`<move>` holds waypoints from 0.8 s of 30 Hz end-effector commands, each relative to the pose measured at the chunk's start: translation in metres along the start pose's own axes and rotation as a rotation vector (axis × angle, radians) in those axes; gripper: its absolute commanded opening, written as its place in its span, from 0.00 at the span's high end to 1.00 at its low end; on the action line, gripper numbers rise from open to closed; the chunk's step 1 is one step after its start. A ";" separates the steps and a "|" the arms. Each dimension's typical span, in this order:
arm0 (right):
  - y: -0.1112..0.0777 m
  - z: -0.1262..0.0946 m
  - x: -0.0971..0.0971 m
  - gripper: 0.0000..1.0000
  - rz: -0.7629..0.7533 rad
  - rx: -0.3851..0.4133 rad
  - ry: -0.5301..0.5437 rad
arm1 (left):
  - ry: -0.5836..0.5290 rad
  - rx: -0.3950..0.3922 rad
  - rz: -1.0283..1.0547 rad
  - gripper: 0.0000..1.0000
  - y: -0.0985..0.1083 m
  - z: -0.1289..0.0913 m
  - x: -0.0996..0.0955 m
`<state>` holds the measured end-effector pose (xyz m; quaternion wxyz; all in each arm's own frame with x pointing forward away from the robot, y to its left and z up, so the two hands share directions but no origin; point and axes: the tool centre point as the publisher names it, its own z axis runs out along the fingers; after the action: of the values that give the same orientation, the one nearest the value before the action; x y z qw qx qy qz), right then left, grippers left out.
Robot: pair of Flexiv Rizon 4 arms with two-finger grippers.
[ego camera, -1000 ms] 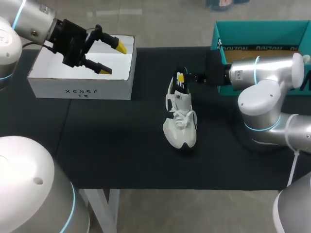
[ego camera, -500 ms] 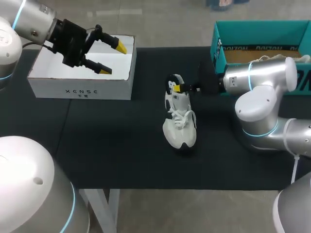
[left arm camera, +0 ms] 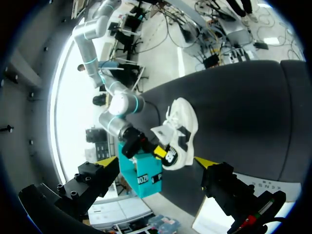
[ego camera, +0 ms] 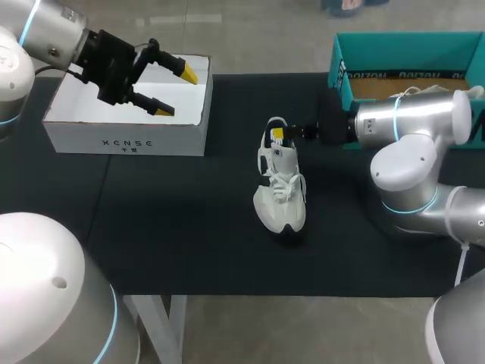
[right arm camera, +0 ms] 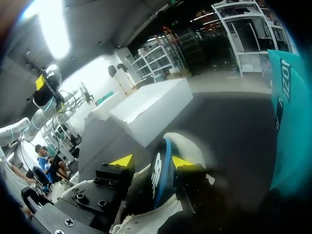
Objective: Take the shoe out of the shoebox, open the shoe tongue, remove and reinsert the insole, then place the shoe into the shoebox
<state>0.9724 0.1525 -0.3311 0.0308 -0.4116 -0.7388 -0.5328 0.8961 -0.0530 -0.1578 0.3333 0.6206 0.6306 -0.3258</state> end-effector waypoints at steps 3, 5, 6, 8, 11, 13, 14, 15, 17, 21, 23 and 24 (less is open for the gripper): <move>0.011 0.008 -0.006 0.75 -0.004 0.008 -0.009 | 0.004 0.000 0.001 0.00 0.000 -0.001 0.000; 0.007 0.010 -0.006 1.00 -0.001 0.016 -0.013 | 0.004 0.000 0.001 0.00 0.000 -0.001 0.000; 0.006 0.009 -0.005 1.00 -0.001 0.018 -0.013 | 0.004 0.000 0.001 0.00 0.000 -0.001 0.000; 0.001 0.009 -0.002 1.00 0.001 0.026 -0.012 | 0.004 0.000 0.001 0.00 0.000 -0.001 0.000; -0.006 0.009 0.002 1.00 0.009 0.033 -0.009 | 0.004 0.000 0.001 0.00 0.000 -0.001 0.000; -0.012 0.009 0.005 1.00 0.020 0.037 -0.004 | 0.004 0.000 0.001 0.00 0.000 -0.001 0.000; -0.015 0.009 0.007 1.00 0.025 0.042 -0.001 | 0.004 0.000 0.001 0.00 0.000 -0.001 0.000; -0.018 0.009 0.009 1.00 0.028 0.049 0.002 | 0.004 0.000 0.001 0.00 0.000 -0.001 0.000; -0.025 0.011 0.011 1.00 0.037 0.061 0.010 | 0.004 0.000 0.001 0.00 0.000 -0.001 0.000; -0.040 0.013 0.014 1.00 0.044 0.101 0.024 | 0.004 0.000 0.001 0.00 0.000 -0.001 0.000; -0.045 0.013 0.015 1.00 0.045 0.112 0.027 | 0.004 0.000 0.001 0.00 0.000 -0.001 0.000; -0.046 0.012 0.017 1.00 0.047 0.115 0.028 | 0.004 0.000 0.001 0.00 0.000 -0.001 0.000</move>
<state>0.9411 0.1669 -0.3608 0.0773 -0.4161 -0.7557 -0.4998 0.8961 -0.0530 -0.1578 0.3332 0.6206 0.6306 -0.3258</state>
